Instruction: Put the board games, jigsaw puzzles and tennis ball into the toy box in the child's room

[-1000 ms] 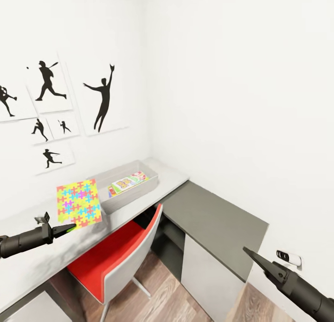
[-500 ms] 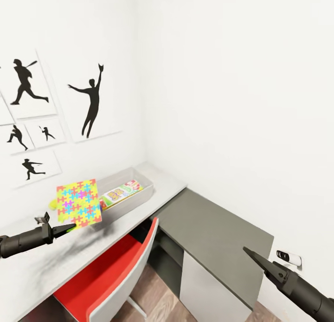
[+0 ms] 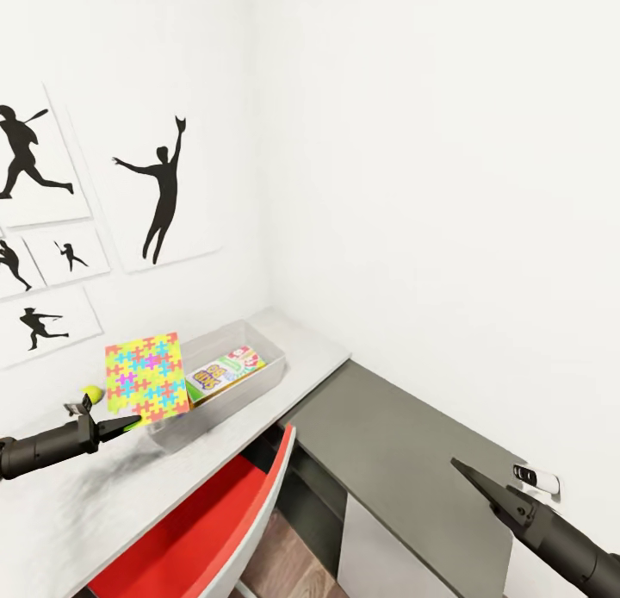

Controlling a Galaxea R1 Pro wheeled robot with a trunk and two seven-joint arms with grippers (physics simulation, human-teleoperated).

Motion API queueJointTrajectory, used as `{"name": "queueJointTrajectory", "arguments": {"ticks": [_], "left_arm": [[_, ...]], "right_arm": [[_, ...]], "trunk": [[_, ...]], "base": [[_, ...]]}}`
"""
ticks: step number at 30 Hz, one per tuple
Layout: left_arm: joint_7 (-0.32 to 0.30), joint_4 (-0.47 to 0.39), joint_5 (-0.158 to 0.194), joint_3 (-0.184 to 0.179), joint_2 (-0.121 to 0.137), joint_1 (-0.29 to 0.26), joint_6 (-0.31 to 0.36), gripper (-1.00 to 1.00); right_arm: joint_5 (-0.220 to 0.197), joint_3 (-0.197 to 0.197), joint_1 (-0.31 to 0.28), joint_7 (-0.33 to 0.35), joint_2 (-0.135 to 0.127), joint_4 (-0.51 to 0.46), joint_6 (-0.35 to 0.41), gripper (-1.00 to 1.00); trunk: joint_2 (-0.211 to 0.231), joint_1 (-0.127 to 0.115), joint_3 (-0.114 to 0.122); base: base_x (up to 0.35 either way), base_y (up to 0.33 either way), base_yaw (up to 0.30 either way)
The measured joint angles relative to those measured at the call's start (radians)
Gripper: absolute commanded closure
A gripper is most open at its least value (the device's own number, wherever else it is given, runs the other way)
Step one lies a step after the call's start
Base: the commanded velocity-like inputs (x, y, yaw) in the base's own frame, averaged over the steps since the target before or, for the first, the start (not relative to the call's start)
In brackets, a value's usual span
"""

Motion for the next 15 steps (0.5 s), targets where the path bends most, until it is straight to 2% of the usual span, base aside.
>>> {"name": "queueJointTrajectory", "arguments": {"ticks": [9,15], "left_arm": [[0.000,0.000,0.000,0.000,0.000,0.000,0.000,1.00],[0.000,0.000,-0.004,0.003,-0.002,-0.001,0.007,1.00]], "right_arm": [[0.000,0.001,0.000,-0.001,0.000,0.000,0.000,-1.00],[0.001,0.000,0.000,0.000,0.000,0.000,0.000,-1.00]], "trunk": [[0.000,0.000,0.000],[0.000,0.000,0.000]], "base": [[0.199,0.015,0.000],[0.045,0.001,0.000]]}}
